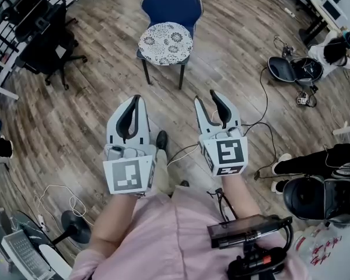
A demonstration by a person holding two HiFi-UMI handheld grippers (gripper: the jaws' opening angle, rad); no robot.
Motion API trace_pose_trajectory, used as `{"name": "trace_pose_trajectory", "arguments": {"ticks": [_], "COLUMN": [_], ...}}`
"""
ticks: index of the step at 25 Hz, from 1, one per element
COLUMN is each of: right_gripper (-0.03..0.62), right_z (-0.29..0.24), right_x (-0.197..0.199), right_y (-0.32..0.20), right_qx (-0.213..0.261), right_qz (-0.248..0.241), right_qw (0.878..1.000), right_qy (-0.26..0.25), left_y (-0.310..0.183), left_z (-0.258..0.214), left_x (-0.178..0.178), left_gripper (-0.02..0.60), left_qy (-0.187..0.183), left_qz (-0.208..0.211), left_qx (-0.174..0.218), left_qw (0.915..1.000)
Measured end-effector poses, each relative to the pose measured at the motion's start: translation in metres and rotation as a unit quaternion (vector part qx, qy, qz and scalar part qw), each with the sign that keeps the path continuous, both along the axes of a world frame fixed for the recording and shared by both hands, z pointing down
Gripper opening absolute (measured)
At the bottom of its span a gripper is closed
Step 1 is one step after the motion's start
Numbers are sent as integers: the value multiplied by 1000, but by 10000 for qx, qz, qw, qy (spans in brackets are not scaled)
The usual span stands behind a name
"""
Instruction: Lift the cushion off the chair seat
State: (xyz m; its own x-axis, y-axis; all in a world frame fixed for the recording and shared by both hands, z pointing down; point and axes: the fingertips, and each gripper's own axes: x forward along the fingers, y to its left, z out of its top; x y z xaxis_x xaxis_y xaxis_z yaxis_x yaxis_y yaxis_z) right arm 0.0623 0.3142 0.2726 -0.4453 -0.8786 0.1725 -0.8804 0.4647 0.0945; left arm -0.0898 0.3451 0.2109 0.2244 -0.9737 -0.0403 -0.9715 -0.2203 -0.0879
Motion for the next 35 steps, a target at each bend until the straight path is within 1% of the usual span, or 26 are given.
{"name": "trace_pose_trajectory", "arguments": {"ticks": [5, 7, 10, 13, 17, 22, 27, 31, 35], "right_gripper": [155, 152, 144, 139, 133, 132, 130, 132, 132], "right_z": [14, 16, 11, -1, -11, 0, 26, 44, 51], "right_x": [-18, -25, -33, -39, -46, -40, -29, -13, 3], "right_y": [-92, -127, -177, -222, -265, -307, -356, -411, -471], "right_qx": [-132, -136, -74, 50, 135, 9, -223, -406, -509], "right_qz": [310, 418, 590, 736, 838, 902, 850, 749, 602], "right_qw": [9994, 9990, 9982, 9972, 9963, 9958, 9960, 9963, 9969], "right_qy": [68, 88, 105, 106, 138, 155, 130, 48, -22], "left_y": [-96, -134, -186, -230, -272, -316, -367, -421, -475], "left_z": [12, 10, 0, -12, -13, 3, 26, 38, 39], "left_x": [-35, -45, -60, -73, -84, -76, -56, -39, -19], "left_gripper": [11, 11, 11, 11, 11, 11, 11, 11, 11], "left_qy": [39, 42, -43, -65, -35, -17, -89, -182, -277], "left_qz": [108, 207, 332, 409, 484, 586, 643, 598, 483], "left_qx": [-127, -98, 65, 175, 157, -18, -255, -417, -485], "left_qw": [9999, 9997, 9994, 9990, 9987, 9983, 9976, 9972, 9973]}}
